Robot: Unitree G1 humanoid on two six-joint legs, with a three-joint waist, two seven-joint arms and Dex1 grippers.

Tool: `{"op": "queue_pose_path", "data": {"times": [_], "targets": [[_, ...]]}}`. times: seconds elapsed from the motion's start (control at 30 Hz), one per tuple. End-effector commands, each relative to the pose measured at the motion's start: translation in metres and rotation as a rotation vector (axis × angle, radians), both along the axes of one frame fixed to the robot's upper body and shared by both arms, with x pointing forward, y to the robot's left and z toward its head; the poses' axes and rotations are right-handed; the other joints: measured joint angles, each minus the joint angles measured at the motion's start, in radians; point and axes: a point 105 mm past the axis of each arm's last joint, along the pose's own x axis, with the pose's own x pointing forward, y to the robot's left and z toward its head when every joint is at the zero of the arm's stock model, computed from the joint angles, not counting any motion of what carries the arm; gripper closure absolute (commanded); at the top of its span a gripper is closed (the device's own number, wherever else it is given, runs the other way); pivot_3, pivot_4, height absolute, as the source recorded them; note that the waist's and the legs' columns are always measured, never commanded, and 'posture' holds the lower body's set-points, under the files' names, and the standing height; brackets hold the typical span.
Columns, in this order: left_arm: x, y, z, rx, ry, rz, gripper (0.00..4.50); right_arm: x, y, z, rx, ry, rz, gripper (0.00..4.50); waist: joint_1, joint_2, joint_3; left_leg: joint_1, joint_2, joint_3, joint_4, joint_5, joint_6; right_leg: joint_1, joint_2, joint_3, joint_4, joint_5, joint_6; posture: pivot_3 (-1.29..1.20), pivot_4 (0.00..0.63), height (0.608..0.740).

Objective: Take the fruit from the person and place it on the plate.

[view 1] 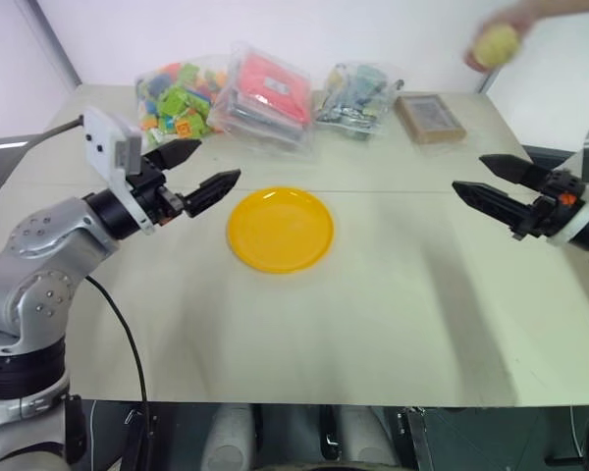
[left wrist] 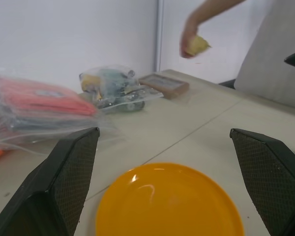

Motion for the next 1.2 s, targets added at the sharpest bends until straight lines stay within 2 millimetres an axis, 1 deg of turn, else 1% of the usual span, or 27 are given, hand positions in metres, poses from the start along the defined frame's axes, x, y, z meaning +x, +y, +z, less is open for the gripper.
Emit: {"op": "queue_pose_path", "data": {"times": [0.03, 0.23, 0.33, 0.43, 0.47, 0.57, 0.7, 0.73, 0.9, 1.2], "targets": [[-0.003, -0.004, 0.011, 0.008, -0.056, -0.018, 0.04, -0.002, 0.003, 0.014, 0.009, -0.062, 0.01, 0.0, 0.0, 0.0, 0.0, 0.0, 0.0, 0.0, 0.0, 0.0, 0.0, 0.0, 0.0, 0.0, 0.0, 0.0, 0.0, 0.0, 0.15, 0.731], [-0.003, -0.006, 0.012, 0.005, -0.058, -0.021, 0.04, 0.0, 0.008, 0.021, 0.049, -0.085, 0.0, 0.0, -0.001, 0.0, 0.0, 0.0, 0.0, 0.0, 0.0, 0.0, 0.0, 0.0, 0.0, 0.0, 0.0, 0.0, 0.0, 0.0, 0.15, 0.731], [-0.001, -0.007, 0.011, 0.004, -0.057, -0.022, 0.04, 0.003, 0.015, 0.025, 0.064, -0.095, -0.003, 0.0, -0.001, 0.0, 0.0, 0.0, 0.0, 0.0, 0.0, 0.0, 0.0, 0.0, 0.0, 0.0, 0.0, 0.0, 0.0, 0.0, 0.15, 0.731], [0.0, -0.008, 0.012, -0.001, -0.06, -0.025, 0.04, 0.017, 0.023, 0.036, 0.134, -0.121, -0.077, 0.0, -0.007, 0.0, 0.0, 0.0, 0.0, 0.0, 0.0, 0.0, 0.0, 0.0, 0.0, 0.0, 0.0, 0.0, 0.0, 0.0, 0.15, 0.731], [0.0, -0.009, 0.012, -0.003, -0.061, -0.026, 0.04, 0.018, 0.029, 0.039, 0.165, -0.114, -0.065, 0.0, -0.008, 0.0, 0.0, 0.0, 0.0, 0.0, 0.0, 0.0, 0.0, 0.0, 0.0, 0.0, 0.001, 0.0, 0.0, 0.0, 0.15, 0.731], [0.0, -0.012, 0.012, -0.004, -0.063, -0.031, 0.04, 0.025, 0.044, 0.039, 0.197, -0.068, -0.074, 0.0, -0.007, 0.0, 0.0, 0.0, 0.0, 0.0, 0.0, 0.0, 0.0, 0.0, 0.001, 0.0, 0.001, 0.0, 0.0, 0.0, 0.15, 0.731], [-0.001, -0.014, 0.016, -0.022, -0.078, -0.04, 0.04, 0.032, 0.056, 0.047, 0.336, -0.006, -0.064, 0.0, -0.006, 0.0, 0.0, -0.001, 0.0, 0.0, 0.0, 0.0, 0.0, -0.001, 0.0, 0.0, 0.001, 0.0, 0.0, 0.0, 0.15, 0.731], [-0.001, -0.014, 0.018, -0.026, -0.081, -0.044, 0.04, 0.034, 0.06, 0.048, 0.349, 0.008, -0.059, 0.0, -0.005, 0.0, 0.0, -0.001, 0.0, 0.0, 0.0, 0.0, 0.0, -0.001, 0.0, 0.0, 0.001, 0.0, 0.0, 0.0, 0.15, 0.731], [-0.003, -0.015, 0.018, -0.019, -0.083, -0.051, 0.04, 0.038, 0.082, 0.051, 0.344, 0.028, -0.022, 0.0, -0.002, 0.0, 0.0, -0.001, 0.0, 0.0, 0.0, 0.0, 0.0, -0.001, 0.0, 0.0, 0.0, 0.0, 0.0, 0.0, 0.15, 0.731], [-0.004, -0.017, 0.021, -0.025, -0.098, -0.039, 0.04, 0.049, 0.097, 0.051, 0.343, 0.048, -0.003, 0.0, -0.006, 0.0, 0.0, -0.001, 0.0, 0.0, 0.0, 0.0, 0.0, -0.001, 0.0, 0.0, 0.0, 0.0, 0.0, 0.0, 0.15, 0.731]]}}
